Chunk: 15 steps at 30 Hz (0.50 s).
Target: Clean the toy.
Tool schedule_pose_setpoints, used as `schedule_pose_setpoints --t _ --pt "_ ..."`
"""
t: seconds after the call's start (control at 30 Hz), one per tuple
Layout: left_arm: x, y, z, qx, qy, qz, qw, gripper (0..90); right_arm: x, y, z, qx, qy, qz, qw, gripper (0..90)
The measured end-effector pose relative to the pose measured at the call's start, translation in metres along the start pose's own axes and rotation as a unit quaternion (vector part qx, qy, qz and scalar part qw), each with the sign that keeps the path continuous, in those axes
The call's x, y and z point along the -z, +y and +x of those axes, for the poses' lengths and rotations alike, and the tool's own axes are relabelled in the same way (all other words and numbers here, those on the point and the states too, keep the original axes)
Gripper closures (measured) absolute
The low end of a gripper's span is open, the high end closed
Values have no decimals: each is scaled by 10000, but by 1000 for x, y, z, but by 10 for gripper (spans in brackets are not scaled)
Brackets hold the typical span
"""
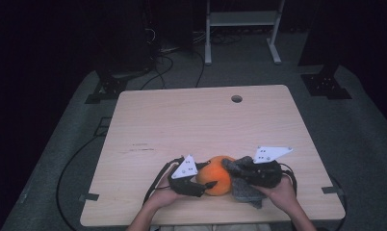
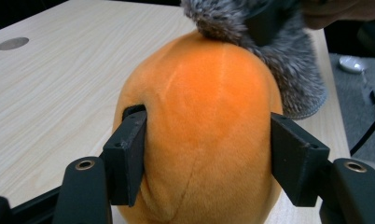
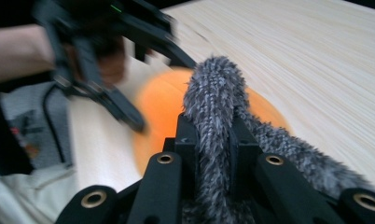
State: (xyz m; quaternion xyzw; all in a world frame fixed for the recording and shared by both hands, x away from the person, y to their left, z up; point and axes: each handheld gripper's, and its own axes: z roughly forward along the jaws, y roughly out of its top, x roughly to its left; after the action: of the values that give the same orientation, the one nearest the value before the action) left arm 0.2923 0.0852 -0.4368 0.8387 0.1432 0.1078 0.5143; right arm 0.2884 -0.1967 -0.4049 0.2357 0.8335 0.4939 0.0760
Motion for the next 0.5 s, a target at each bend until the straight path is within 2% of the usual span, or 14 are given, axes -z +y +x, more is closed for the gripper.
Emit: schedule_pose_setpoints --t 0.07,0.1,0.17,0.23,0.3,0.33,0.37,0.43,0.47,0.5 --pt "0 0 0 47 -12 -29 10000 351 5 -6 -9 -107 -234 116 9996 771" --pt "-1 1 1 73 -21 -58 10000 352 7 -8 -14 -209 -250 119 9994 771" --pt "-2 2 0 41 -36 -63 10000 351 10 -7 -13 -267 -149 -31 9995 769" --pt "-3 2 0 74 -76 -100 9999 331 9 0 -4 -115 132 -254 9995 766" --pt "-4 1 0 69 -102 -72 9999 241 1 3 2 49 76 -73 9999 766" --pt "-3 0 5 249 -221 -87 9994 195 -1 1 0 12 108 -34 9999 767" --pt "-2 -1 7 325 -233 -137 9991 177 -1 -1 -4 -73 146 -25 9999 768" --pt "-2 0 8 384 -167 -103 9991 140 2 -4 -11 -198 68 -29 9998 768" --pt "-2 0 8 384 -167 -103 9991 127 2 -4 -11 -198 68 -29 9998 768" --pt "-4 -1 8 330 -178 4 9993 126 5 -5 -12 -182 17 -19 9998 768"
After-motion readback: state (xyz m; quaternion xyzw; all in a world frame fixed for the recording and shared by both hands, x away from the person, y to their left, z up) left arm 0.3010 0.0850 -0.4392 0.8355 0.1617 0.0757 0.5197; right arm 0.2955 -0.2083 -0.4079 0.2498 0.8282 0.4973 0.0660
